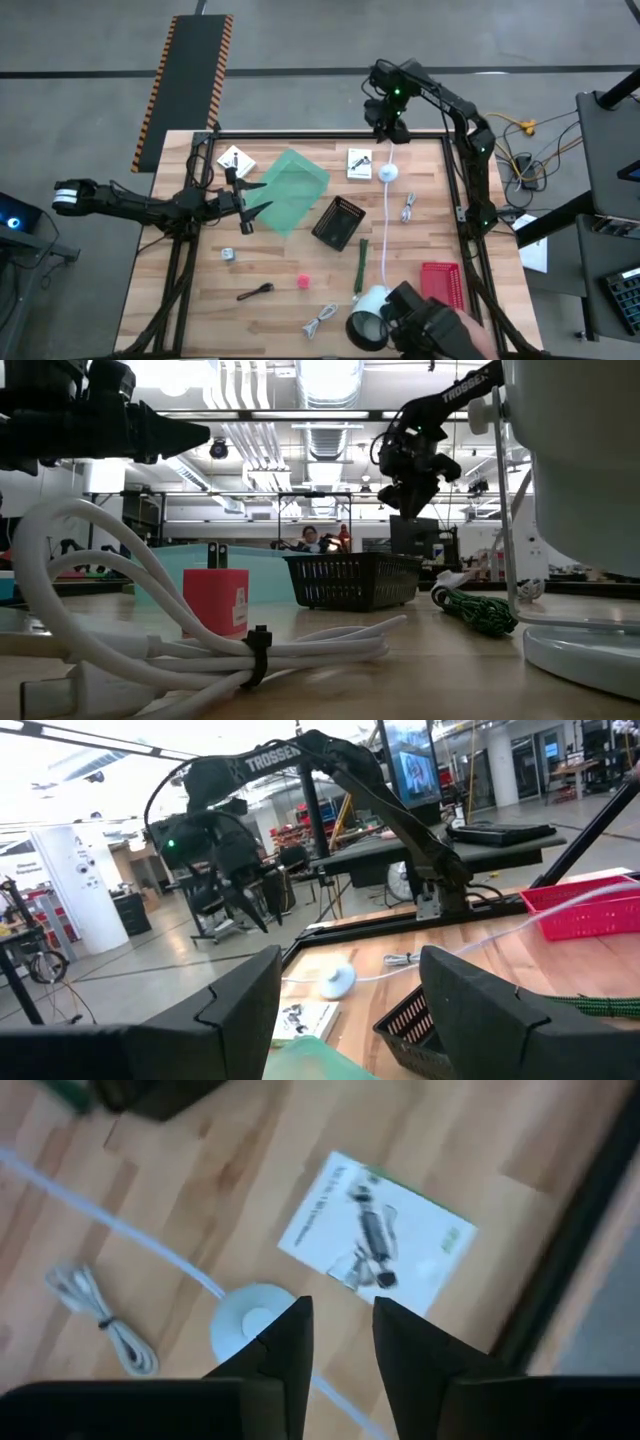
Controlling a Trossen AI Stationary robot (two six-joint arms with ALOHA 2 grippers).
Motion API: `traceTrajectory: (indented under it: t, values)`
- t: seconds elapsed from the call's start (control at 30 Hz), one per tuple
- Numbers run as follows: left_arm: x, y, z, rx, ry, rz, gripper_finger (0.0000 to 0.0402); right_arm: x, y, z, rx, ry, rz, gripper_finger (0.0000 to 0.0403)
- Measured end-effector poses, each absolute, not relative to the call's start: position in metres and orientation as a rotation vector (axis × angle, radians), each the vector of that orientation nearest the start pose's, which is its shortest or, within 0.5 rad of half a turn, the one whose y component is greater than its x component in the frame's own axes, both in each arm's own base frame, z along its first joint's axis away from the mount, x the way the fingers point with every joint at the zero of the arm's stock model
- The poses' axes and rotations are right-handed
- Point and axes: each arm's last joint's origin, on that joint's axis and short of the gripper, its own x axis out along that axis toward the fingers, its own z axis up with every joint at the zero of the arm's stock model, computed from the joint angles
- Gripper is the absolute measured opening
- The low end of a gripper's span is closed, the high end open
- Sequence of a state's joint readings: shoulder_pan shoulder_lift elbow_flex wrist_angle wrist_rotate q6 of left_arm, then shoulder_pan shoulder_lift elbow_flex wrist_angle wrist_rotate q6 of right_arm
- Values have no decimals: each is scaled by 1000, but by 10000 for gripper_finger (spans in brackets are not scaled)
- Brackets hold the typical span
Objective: Pick and place items into bin
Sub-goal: Put the top white charger cable into the green bin
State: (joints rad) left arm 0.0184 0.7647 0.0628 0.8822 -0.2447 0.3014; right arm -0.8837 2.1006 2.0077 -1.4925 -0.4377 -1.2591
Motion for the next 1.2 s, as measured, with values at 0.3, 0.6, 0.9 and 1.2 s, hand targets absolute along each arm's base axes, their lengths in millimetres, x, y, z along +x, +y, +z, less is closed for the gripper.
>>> traceTrajectory:
  t: [0.3,0.6,0.9,1.2]
  values:
    - [149,10,191,277,-140,287,222,269,-299,293,111,1106,293,105]
    - [150,10,191,274,-140,286,222,284,-282,298,217,1125,250,124]
    - [150,10,191,273,-140,286,222,302,-242,313,201,1151,323,131]
    - [150,10,191,273,-140,286,222,315,-228,318,266,1147,253,118]
